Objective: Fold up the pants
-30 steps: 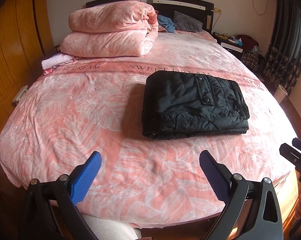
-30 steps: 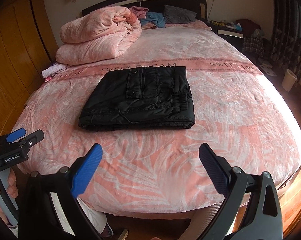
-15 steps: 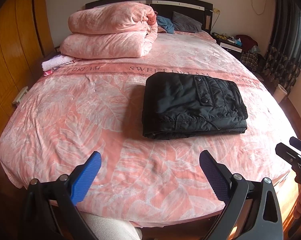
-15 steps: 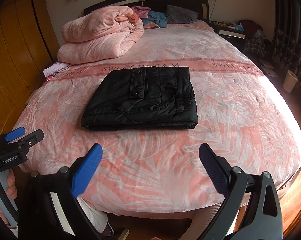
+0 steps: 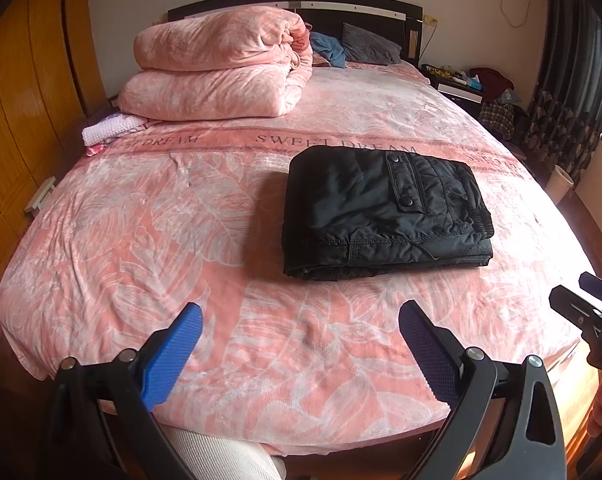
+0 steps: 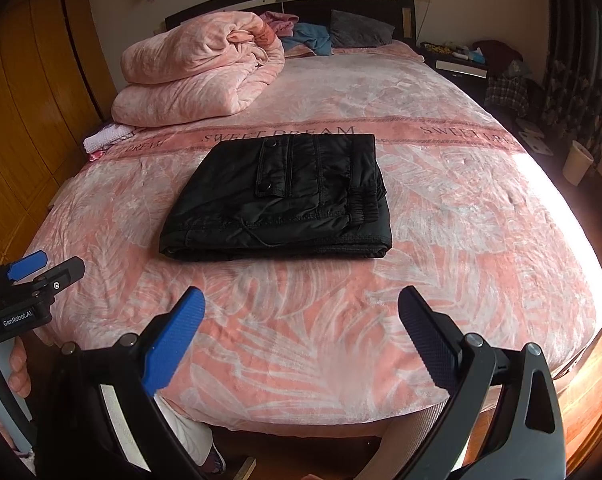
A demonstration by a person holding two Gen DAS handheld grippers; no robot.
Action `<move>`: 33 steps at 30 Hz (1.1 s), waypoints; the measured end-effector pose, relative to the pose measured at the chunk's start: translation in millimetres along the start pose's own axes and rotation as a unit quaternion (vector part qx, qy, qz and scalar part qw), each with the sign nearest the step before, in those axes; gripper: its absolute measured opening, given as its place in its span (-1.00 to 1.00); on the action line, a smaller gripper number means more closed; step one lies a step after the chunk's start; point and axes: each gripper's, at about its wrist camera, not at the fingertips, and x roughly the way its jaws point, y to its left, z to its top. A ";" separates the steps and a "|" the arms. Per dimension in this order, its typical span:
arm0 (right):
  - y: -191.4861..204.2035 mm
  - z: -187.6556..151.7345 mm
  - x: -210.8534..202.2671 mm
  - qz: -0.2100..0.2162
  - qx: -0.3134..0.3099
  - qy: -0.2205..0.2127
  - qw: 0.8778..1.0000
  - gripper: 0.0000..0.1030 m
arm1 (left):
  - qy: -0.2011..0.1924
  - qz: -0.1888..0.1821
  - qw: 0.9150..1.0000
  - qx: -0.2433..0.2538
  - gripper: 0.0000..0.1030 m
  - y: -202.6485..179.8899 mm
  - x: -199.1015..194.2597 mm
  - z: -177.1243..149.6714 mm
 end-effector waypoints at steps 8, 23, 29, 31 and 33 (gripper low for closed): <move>-1.0 -2.7 0.3 -0.001 0.000 0.003 1.000 0.89 | 0.002 0.001 1.000 0.002 0.92 0.6 1.4 1.6; -3.0 -2.7 2.6 -0.004 0.001 0.008 1.000 0.89 | 0.003 -0.003 1.000 -0.002 0.92 3.7 4.9 0.5; -5.1 -2.3 4.2 -0.005 0.004 0.010 1.000 0.91 | 0.008 -0.007 1.000 0.000 0.92 5.0 8.9 0.0; -4.9 -2.0 4.5 -0.006 0.002 0.010 1.000 0.91 | 0.012 -0.009 1.000 -0.001 0.92 5.7 10.3 -0.2; -5.1 -1.9 4.7 -0.005 0.003 0.010 1.000 0.91 | 0.012 -0.007 1.000 0.000 0.92 6.1 10.6 -0.1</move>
